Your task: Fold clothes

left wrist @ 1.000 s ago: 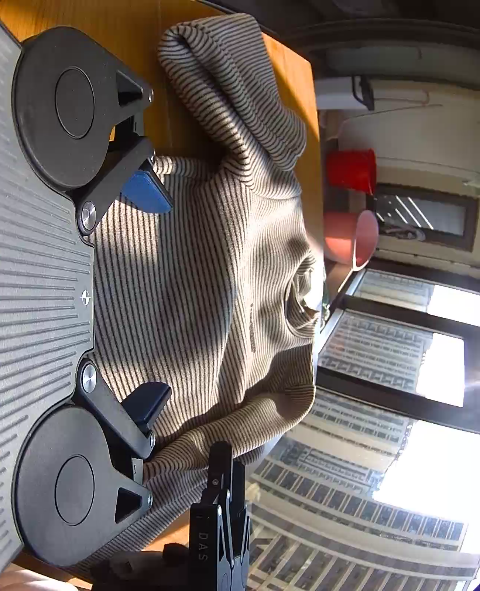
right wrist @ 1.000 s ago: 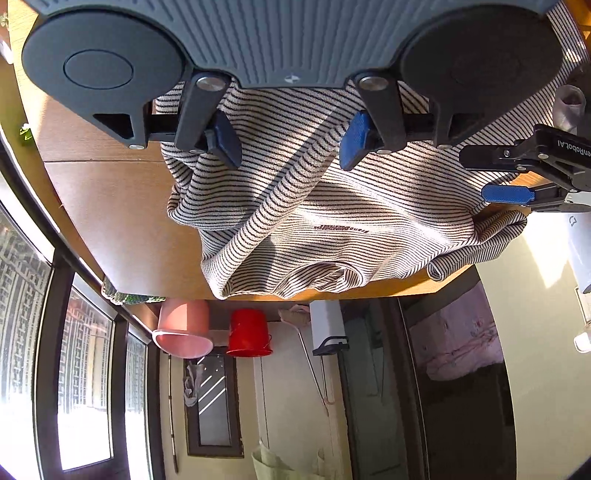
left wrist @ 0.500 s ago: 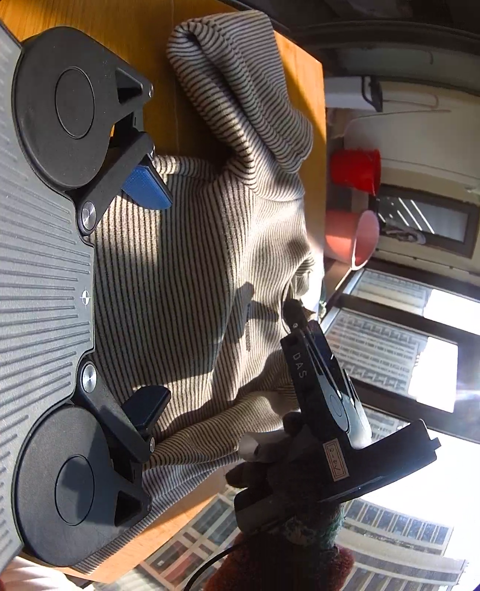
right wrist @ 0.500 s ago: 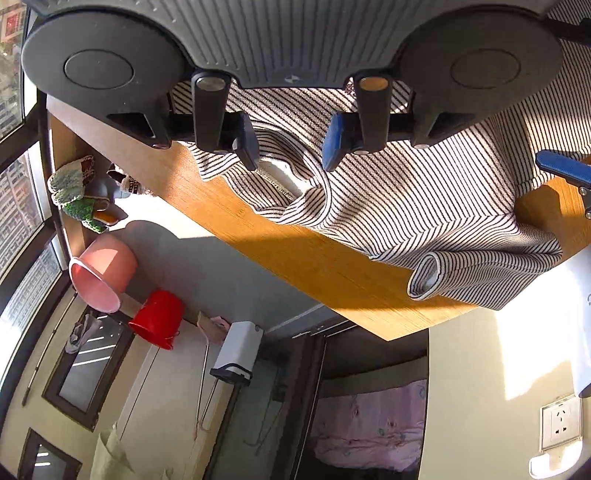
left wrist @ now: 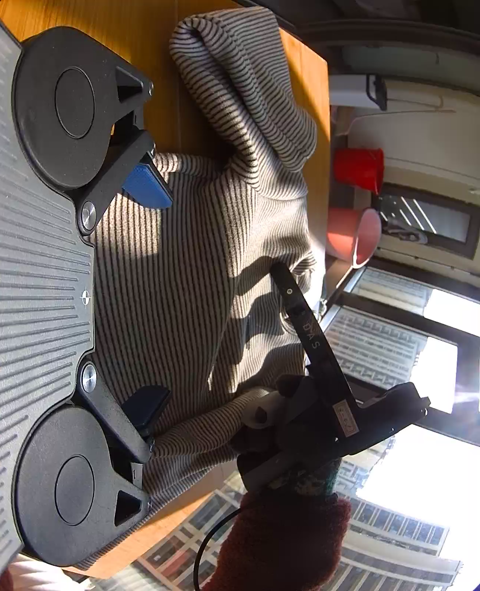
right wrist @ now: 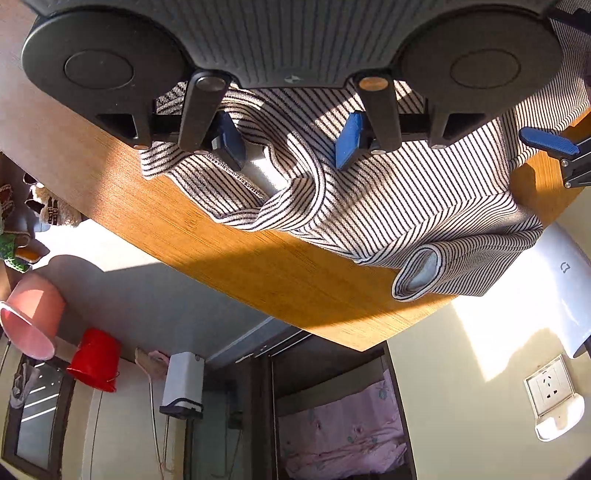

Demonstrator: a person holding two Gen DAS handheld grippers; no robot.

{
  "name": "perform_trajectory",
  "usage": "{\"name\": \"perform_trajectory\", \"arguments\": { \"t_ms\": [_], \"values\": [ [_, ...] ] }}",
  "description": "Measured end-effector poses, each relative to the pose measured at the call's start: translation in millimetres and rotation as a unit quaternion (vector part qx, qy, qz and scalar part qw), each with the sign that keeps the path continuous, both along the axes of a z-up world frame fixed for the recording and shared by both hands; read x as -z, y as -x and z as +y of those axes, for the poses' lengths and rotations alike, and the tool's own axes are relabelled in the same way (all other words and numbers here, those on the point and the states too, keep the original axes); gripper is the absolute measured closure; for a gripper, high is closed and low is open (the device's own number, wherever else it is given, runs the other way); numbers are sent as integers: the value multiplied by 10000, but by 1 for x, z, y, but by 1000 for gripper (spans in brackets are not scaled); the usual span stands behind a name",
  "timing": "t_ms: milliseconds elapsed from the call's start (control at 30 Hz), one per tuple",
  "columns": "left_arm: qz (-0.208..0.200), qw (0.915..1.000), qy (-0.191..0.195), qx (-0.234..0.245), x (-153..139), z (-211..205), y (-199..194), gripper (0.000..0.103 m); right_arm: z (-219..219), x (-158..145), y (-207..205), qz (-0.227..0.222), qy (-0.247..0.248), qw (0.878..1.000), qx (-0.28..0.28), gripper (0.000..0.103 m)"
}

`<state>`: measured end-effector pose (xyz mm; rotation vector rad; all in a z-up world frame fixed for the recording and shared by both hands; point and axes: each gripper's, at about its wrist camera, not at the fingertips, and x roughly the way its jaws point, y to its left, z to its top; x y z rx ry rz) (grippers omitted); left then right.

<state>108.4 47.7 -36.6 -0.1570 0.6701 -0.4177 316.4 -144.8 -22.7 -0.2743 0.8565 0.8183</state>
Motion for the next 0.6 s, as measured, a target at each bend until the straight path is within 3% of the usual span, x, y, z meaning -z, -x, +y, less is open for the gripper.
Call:
{"name": "perform_trajectory", "arguments": {
  "t_ms": [33,100,300,333,367,500,600],
  "values": [
    [0,10000,0,0,0,0,0,0,1,0,3,21,-64,10000,39,81],
    [1,10000,2,-1,0,0,0,0,5,-5,13,-131,-24,9999,35,92],
    [5,10000,2,-10,0,-2,0,0,0,-37,15,-975,63,9950,192,95],
    [5,10000,-6,-12,0,-3,0,0,1,-38,13,-1188,169,9923,299,103],
    [4,10000,-15,-12,0,-3,0,0,3,-36,8,-1386,391,9885,450,103],
    [0,10000,-27,-21,0,-3,1,0,-10,-18,-16,-1117,455,9867,1092,103],
    [9,10000,-10,-23,0,-3,0,0,-24,-23,-2,-1032,173,9870,1223,102]
  ]
}}
